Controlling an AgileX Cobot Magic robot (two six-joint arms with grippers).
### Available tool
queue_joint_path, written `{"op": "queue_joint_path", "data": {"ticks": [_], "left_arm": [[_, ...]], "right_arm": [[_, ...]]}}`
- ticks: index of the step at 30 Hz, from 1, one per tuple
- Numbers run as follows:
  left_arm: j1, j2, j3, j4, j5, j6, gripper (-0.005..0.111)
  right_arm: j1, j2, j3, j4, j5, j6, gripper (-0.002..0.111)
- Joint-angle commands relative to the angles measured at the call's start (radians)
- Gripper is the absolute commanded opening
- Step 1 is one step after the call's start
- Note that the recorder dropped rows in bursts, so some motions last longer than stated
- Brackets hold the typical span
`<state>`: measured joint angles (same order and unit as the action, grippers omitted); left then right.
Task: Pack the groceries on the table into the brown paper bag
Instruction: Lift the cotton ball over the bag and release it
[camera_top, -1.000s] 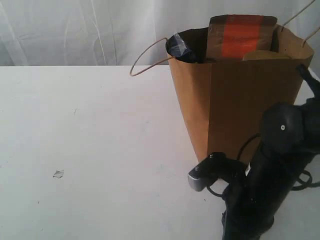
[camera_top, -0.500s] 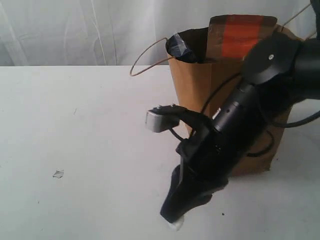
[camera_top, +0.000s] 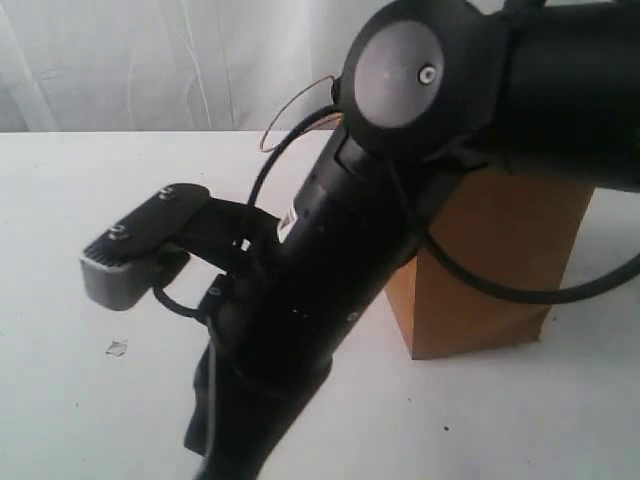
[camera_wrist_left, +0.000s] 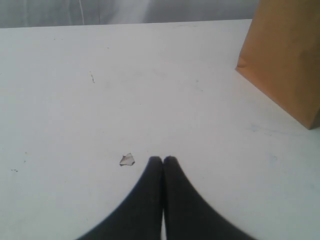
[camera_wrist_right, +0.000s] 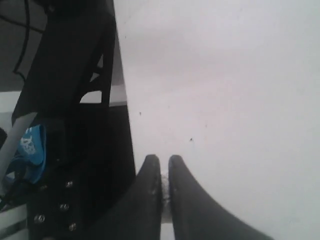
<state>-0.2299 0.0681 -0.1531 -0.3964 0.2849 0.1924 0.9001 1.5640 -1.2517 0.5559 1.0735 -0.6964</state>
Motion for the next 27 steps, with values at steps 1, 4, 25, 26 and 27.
{"op": "queue_joint_path", "data": {"ticks": [1,4,25,26,27], "left_arm": [[-0.005,-0.009,0.003,-0.006,0.000,-0.005,0.000],[-0.005,-0.009,0.003,-0.006,0.000,-0.005,0.000],[-0.005,-0.009,0.003,-0.006,0.000,-0.005,0.000],[-0.005,-0.009,0.003,-0.006,0.000,-0.005,0.000],[-0.005,-0.009,0.003,-0.006,0.000,-0.005,0.000]], "right_arm": [[0.016,-0.006,-0.054,-0.007,-0.068,0.005,0.000],[0.016,-0.009,-0.117,-0.007,-0.111,0.005,0.000],[-0.294,-0.122,-0.437,-0.401,-0.265,0.449,0.000],[-0.296,-0.130,-0.437,-0.426,-0.273,0.449,0.000],[-0.296,-0.136,-0.439,-0.452,-0.279,0.457,0.000]]}}
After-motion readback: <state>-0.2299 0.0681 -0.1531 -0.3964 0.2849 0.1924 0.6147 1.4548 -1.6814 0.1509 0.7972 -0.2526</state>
